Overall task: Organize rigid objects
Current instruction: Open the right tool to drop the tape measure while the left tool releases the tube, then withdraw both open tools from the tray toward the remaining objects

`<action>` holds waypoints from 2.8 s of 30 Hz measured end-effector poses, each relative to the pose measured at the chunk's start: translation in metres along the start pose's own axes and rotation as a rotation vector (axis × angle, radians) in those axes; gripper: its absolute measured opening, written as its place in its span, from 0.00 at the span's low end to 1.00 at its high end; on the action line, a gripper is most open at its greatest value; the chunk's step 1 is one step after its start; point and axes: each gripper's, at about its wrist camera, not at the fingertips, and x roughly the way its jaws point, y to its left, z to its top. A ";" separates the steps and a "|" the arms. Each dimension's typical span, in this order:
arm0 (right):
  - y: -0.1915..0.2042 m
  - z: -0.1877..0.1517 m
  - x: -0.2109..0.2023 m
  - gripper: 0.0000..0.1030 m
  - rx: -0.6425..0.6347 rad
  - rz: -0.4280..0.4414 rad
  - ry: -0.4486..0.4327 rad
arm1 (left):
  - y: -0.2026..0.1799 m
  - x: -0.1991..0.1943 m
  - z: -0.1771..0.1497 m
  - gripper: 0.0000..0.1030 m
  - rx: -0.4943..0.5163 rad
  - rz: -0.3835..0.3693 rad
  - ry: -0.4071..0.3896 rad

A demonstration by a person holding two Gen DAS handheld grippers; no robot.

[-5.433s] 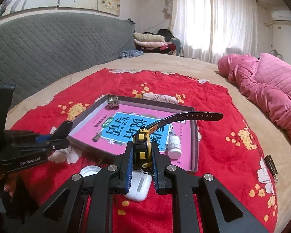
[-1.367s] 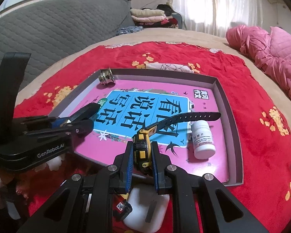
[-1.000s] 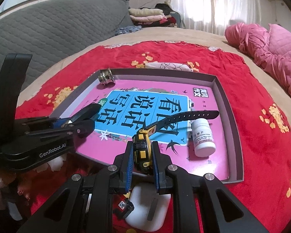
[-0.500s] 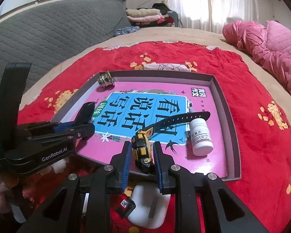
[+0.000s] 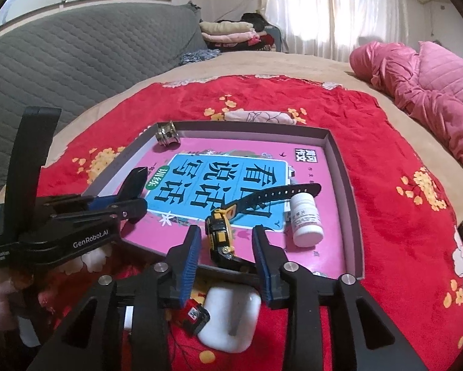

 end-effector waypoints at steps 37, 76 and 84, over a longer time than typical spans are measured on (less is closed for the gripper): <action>-0.015 -0.013 -0.017 0.48 0.023 -0.043 -0.007 | 0.012 -0.030 -0.018 0.26 -0.004 0.027 -0.053; -0.020 -0.009 -0.051 0.72 0.039 -0.057 -0.096 | -0.004 -0.067 -0.026 0.43 0.025 0.037 -0.088; -0.022 -0.011 -0.060 0.72 0.031 -0.089 -0.112 | -0.006 -0.074 -0.025 0.45 0.034 0.032 -0.100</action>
